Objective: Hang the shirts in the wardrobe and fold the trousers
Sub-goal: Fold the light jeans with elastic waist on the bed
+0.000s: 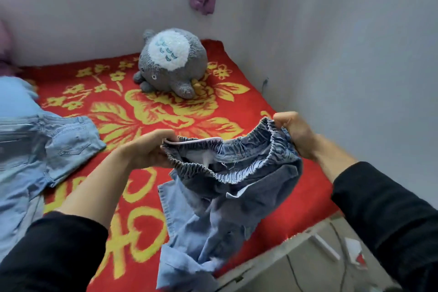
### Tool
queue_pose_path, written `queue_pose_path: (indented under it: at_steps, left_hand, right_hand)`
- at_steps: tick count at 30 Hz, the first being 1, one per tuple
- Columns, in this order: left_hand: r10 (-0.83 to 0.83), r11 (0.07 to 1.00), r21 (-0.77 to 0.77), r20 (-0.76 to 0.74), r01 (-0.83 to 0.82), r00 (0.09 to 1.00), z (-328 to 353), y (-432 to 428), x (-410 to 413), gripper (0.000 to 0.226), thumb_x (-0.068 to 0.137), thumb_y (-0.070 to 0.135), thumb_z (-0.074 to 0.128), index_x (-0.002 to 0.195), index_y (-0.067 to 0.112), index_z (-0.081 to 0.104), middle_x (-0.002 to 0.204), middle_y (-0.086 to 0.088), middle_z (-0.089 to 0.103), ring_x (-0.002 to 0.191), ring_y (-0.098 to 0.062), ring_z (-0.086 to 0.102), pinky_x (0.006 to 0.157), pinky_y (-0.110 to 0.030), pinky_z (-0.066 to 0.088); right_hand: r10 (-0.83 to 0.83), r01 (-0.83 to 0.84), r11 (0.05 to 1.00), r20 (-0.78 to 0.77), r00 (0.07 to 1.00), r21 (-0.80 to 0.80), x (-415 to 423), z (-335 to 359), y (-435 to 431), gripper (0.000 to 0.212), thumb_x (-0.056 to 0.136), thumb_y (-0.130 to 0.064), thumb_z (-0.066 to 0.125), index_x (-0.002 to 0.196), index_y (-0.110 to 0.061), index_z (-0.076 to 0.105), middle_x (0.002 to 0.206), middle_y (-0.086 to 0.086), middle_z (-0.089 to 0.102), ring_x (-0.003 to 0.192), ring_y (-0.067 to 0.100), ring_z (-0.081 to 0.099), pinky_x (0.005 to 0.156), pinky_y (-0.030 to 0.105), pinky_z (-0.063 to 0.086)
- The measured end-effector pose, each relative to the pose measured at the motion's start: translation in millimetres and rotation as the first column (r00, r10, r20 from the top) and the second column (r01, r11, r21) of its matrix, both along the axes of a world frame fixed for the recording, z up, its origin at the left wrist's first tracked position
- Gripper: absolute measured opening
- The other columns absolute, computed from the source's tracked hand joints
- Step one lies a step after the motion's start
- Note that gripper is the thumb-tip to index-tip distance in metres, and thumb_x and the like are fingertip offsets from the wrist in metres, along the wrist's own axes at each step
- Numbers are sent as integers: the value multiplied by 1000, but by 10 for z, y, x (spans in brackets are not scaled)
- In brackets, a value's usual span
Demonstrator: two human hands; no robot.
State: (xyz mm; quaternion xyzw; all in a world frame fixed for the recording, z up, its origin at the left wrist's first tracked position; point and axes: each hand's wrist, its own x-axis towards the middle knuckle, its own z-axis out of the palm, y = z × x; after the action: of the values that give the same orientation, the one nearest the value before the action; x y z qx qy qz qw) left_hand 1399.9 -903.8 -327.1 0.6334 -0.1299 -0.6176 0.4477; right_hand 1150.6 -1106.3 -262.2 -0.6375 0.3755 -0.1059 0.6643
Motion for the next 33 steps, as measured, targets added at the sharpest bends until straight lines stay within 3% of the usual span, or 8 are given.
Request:
queue_pose_path:
  at_steps: [3, 7, 12, 16, 24, 29, 31, 33]
  left_hand:
    - [-50, 987, -157, -127, 30, 991, 404, 109, -114, 78, 67, 37, 74, 130, -2, 52, 121, -26, 54, 103, -33, 56, 86, -39, 54]
    - [-36, 999, -22, 171, 41, 985, 625, 97, -597, 29, 57, 9, 81, 79, -2, 65, 77, -18, 64, 65, -22, 66, 69, -33, 60]
    - [406, 899, -54, 473, -434, 782, 885, -105, -922, 23, 79, 17, 69, 96, 4, 58, 69, -9, 58, 57, -20, 61, 61, -39, 60]
    - [623, 773, -226, 445, -592, 644, 1333, -192, -1031, 11, 83, 14, 66, 91, 9, 61, 71, -6, 54, 57, -16, 58, 39, -25, 51]
    - [721, 684, -385, 484, -619, 495, 2091, -157, -990, 12, 74, -15, 66, 76, -6, 59, 77, -14, 56, 61, -23, 61, 40, -23, 52]
    - [566, 691, -348, 806, -634, 173, 2015, -16, -866, 20, 79, 7, 53, 69, -2, 68, 76, -18, 69, 61, -28, 69, 60, -43, 60]
    - [530, 668, -385, 847, -637, 45, 2132, 26, -807, 23, 79, 15, 51, 72, 2, 69, 79, -21, 71, 70, -33, 70, 70, -47, 59]
    - [547, 644, -430, 837, -633, -12, 2324, 21, -738, 25, 80, 19, 47, 78, 4, 67, 83, -21, 70, 67, -33, 70, 56, -50, 58]
  right_hand:
    - [-62, 57, 996, 79, 995, 66, 6, 239, -285, 17, 58, -18, 45, 57, -22, 29, 55, 3, 29, 49, 18, 31, 51, 29, 29]
    - [-34, 11, 970, -90, 995, -243, -148, 231, -584, 21, 50, -33, 53, 56, -25, 34, 60, 2, 33, 60, 20, 31, 54, 33, 25]
    - [206, -219, 956, -86, 975, -197, -337, 196, -650, 40, 62, -51, 77, 79, -15, 74, 87, -1, 74, 84, 18, 68, 82, 36, 52]
    - [129, -313, 761, -341, 931, -568, -328, 346, -694, 44, 47, -49, 76, 68, -15, 59, 73, 0, 64, 77, 24, 63, 73, 35, 49]
    - [-279, -482, 326, -570, 773, -813, -383, 786, -998, 32, 81, -24, 53, 111, -15, 59, 122, 9, 55, 118, 31, 47, 97, 42, 43]
    - [-238, -298, 571, -502, 832, -765, -335, 1134, -1119, 37, 91, -27, 40, 109, -4, 63, 109, 20, 68, 103, 36, 63, 87, 38, 49]
    - [-30, -149, 864, -344, 938, -481, -225, 1351, -1133, 43, 94, -27, 30, 90, 2, 63, 71, 18, 72, 71, 33, 68, 67, 34, 52]
    - [100, -140, 961, -173, 980, -237, -66, 1599, -1152, 48, 100, -28, 22, 88, -2, 59, 62, 11, 70, 55, 26, 66, 63, 32, 48]
